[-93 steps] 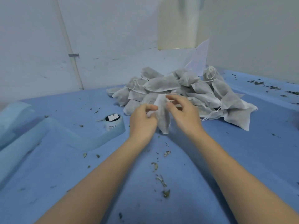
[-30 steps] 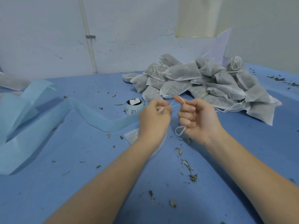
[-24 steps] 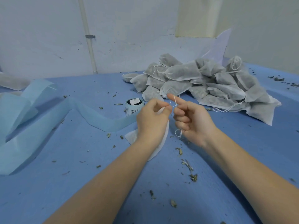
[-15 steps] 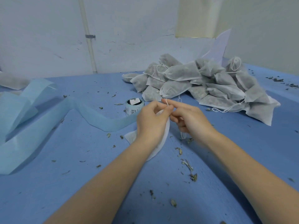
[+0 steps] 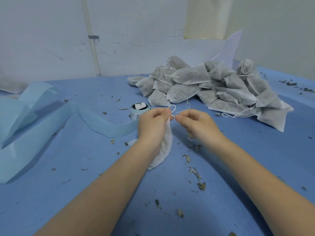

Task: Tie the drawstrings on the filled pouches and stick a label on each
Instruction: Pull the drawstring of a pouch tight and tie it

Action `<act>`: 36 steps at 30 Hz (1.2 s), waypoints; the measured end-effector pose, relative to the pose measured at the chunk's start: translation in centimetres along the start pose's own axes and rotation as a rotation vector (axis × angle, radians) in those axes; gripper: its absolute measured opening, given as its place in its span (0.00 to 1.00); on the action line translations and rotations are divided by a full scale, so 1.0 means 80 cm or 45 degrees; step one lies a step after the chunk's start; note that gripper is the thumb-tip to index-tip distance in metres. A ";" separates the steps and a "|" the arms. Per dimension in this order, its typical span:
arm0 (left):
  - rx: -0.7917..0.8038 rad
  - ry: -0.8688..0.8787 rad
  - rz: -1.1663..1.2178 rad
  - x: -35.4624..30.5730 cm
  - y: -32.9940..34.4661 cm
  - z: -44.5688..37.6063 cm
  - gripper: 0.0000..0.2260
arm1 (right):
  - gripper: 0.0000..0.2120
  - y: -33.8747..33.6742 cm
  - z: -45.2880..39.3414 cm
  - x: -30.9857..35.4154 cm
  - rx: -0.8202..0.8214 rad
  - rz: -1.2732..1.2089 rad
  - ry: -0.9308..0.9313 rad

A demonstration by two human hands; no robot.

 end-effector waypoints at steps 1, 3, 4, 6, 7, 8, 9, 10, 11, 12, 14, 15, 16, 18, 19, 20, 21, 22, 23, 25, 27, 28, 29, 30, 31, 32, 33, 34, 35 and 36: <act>0.036 -0.019 0.078 0.001 0.002 0.000 0.13 | 0.06 0.000 -0.001 -0.004 0.031 -0.073 0.039; 0.115 -0.008 0.164 -0.002 0.008 0.002 0.12 | 0.09 -0.001 -0.001 -0.005 0.074 -0.168 0.057; 0.150 0.012 0.170 -0.005 0.011 0.004 0.12 | 0.10 -0.002 -0.002 -0.004 0.089 -0.194 0.057; 0.201 0.066 0.153 -0.010 0.014 0.007 0.11 | 0.10 -0.005 -0.002 -0.002 0.117 -0.186 0.055; 0.219 0.103 0.133 -0.013 0.015 0.009 0.11 | 0.09 -0.005 -0.001 0.000 0.124 -0.169 0.056; 0.226 0.156 0.079 -0.017 0.016 0.011 0.11 | 0.08 -0.007 0.000 0.002 0.129 -0.158 0.060; 0.208 0.232 -0.036 -0.022 0.015 0.014 0.10 | 0.09 -0.007 0.001 0.003 0.134 -0.166 0.067; 0.157 0.327 -0.204 -0.029 0.014 0.017 0.10 | 0.13 -0.007 0.002 0.002 0.136 -0.193 0.078; 0.080 0.431 -0.383 -0.035 0.012 0.020 0.09 | 0.17 -0.008 0.002 0.001 0.132 -0.225 0.097; -0.010 0.525 -0.530 -0.042 0.009 0.025 0.07 | 0.18 -0.008 0.002 -0.001 0.121 -0.261 0.121; -0.159 0.650 -0.689 -0.052 0.005 0.032 0.06 | 0.16 -0.010 0.001 -0.005 0.100 -0.359 0.167; -0.207 0.695 -0.736 -0.054 0.004 0.034 0.06 | 0.13 -0.009 0.000 -0.005 0.100 -0.409 0.176; -0.241 0.728 -0.781 -0.056 0.005 0.035 0.06 | 0.11 -0.008 0.000 -0.004 0.114 -0.440 0.175; -0.274 0.745 -0.822 -0.055 0.005 0.035 0.06 | 0.14 -0.005 0.000 -0.002 0.141 -0.401 0.138; -0.282 0.733 -0.820 -0.053 0.004 0.033 0.06 | 0.13 -0.005 0.001 -0.002 0.140 -0.358 0.116; -0.285 0.710 -0.804 -0.051 0.002 0.032 0.06 | 0.11 -0.005 0.001 -0.002 0.135 -0.329 0.103; -0.279 0.676 -0.771 -0.048 0.001 0.030 0.06 | 0.08 -0.005 0.001 -0.003 0.120 -0.325 0.098; -0.265 0.636 -0.722 -0.045 0.000 0.028 0.06 | 0.07 -0.006 0.000 -0.004 0.102 -0.333 0.100; -0.243 0.590 -0.668 -0.041 0.000 0.026 0.07 | 0.06 -0.007 0.000 -0.005 0.088 -0.339 0.107; -0.187 0.474 -0.595 -0.034 0.002 0.023 0.08 | 0.05 -0.006 0.001 -0.006 0.085 -0.357 0.131; -0.131 0.340 -0.532 -0.025 0.004 0.019 0.08 | 0.07 0.000 0.002 -0.006 0.107 -0.432 0.161; -0.101 0.283 -0.477 -0.021 0.005 0.017 0.08 | 0.08 0.003 0.003 -0.007 0.124 -0.487 0.184; -0.073 0.242 -0.416 -0.019 0.006 0.016 0.07 | 0.09 0.008 0.004 -0.008 0.145 -0.559 0.219; -0.052 0.220 -0.374 -0.018 0.007 0.015 0.07 | 0.09 0.013 0.006 -0.011 0.169 -0.646 0.269; -0.038 0.215 -0.356 -0.018 0.007 0.015 0.07 | 0.08 0.018 0.008 -0.013 0.194 -0.743 0.328; -0.027 0.222 -0.351 -0.019 0.007 0.016 0.07 | 0.07 0.023 0.010 -0.015 0.215 -0.838 0.386; -0.022 0.239 -0.353 -0.020 0.008 0.016 0.08 | 0.06 0.028 0.012 -0.017 0.228 -0.922 0.431; -0.024 0.263 -0.362 -0.022 0.008 0.018 0.09 | 0.04 0.031 0.014 -0.016 0.236 -0.999 0.463; -0.029 0.293 -0.379 -0.024 0.008 0.019 0.10 | 0.02 0.034 0.016 -0.015 0.237 -1.075 0.482; -0.032 0.326 -0.404 -0.026 0.010 0.021 0.11 | 0.03 0.036 0.016 -0.015 0.233 -1.145 0.496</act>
Point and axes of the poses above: each hand's wrist, its own z-axis away from the middle knuckle, its own y-axis out of the palm, x = y × z, the point moved 9 cm from there along -z, towards the middle knuckle, and after that the axes turned 10 degrees about -z, right-handed, at the moved point
